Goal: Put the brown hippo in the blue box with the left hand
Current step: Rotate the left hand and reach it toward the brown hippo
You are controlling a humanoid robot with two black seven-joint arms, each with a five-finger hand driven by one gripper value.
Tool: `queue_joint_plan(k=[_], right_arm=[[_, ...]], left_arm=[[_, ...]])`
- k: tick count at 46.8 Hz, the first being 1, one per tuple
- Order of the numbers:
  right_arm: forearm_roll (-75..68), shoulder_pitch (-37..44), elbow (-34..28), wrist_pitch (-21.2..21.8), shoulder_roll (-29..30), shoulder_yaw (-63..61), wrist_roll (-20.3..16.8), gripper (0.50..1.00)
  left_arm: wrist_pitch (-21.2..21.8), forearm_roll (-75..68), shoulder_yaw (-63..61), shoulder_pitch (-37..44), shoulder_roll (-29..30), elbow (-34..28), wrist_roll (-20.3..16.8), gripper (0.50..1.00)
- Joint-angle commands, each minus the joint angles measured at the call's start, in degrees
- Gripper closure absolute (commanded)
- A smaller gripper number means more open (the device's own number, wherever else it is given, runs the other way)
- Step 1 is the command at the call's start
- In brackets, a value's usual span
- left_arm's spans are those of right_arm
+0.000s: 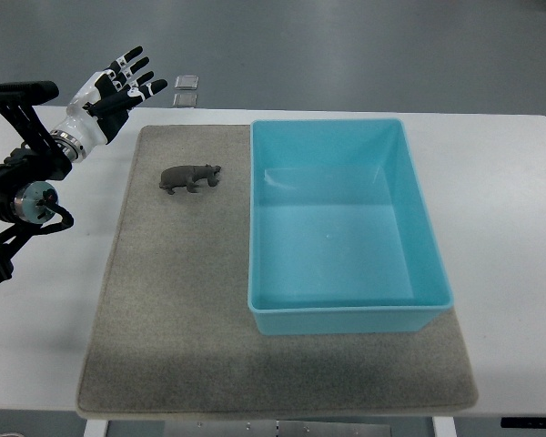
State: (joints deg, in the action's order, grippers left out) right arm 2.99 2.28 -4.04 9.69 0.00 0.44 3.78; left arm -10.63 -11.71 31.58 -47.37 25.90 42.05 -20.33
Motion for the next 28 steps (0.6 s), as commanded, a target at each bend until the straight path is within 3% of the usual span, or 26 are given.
queue_joint_plan(k=[1,12,28], right_arm=[[0.0,0.0,0.0,0.0,0.0,0.0,0.0,0.564],[0.0,0.0,0.0,0.0,0.0,0.0,0.0,0.564],[0.0,0.0,0.0,0.0,0.0,0.0,0.0,0.564]], left_arm=[[-0.1,-4.4,0.0,0.0,0.2,0.2,-0.1,0.514],[-0.4,-16.1,0.0,-0.7,2.2,1.5,-0.2,0.516],[-5.9,-23.8,-0.1,-2.0,4.7,3.0,0.0,0.504]])
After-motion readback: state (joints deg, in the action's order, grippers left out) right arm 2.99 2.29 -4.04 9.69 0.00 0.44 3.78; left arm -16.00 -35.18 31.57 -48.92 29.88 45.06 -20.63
